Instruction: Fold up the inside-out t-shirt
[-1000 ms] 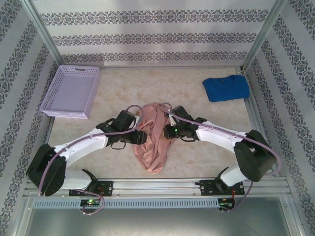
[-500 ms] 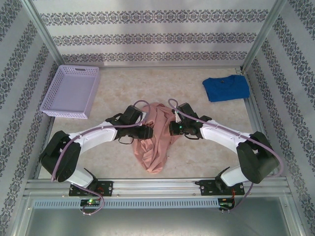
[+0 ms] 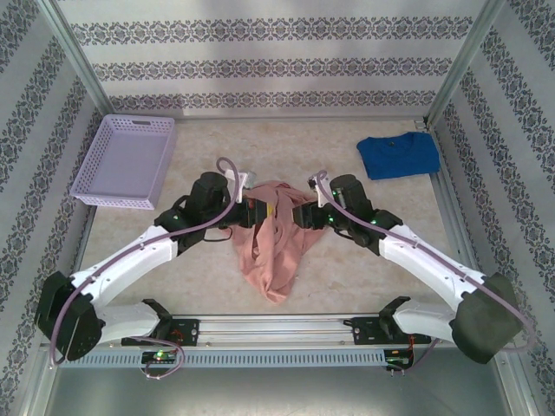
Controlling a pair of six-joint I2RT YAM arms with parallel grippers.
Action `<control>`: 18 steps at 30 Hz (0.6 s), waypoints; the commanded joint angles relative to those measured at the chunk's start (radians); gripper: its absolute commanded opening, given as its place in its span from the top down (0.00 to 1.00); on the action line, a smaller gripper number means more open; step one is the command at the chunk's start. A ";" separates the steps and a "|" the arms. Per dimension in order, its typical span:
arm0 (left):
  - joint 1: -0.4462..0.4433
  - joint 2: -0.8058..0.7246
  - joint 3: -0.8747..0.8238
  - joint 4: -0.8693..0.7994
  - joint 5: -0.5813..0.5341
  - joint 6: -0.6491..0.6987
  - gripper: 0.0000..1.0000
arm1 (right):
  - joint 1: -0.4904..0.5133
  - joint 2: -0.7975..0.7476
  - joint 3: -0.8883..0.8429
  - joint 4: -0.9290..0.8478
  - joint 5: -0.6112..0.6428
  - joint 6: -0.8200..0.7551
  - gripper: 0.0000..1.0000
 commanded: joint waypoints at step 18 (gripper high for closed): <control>0.029 -0.046 0.174 -0.071 -0.069 0.055 1.00 | 0.010 -0.049 -0.243 0.253 -0.025 0.054 0.38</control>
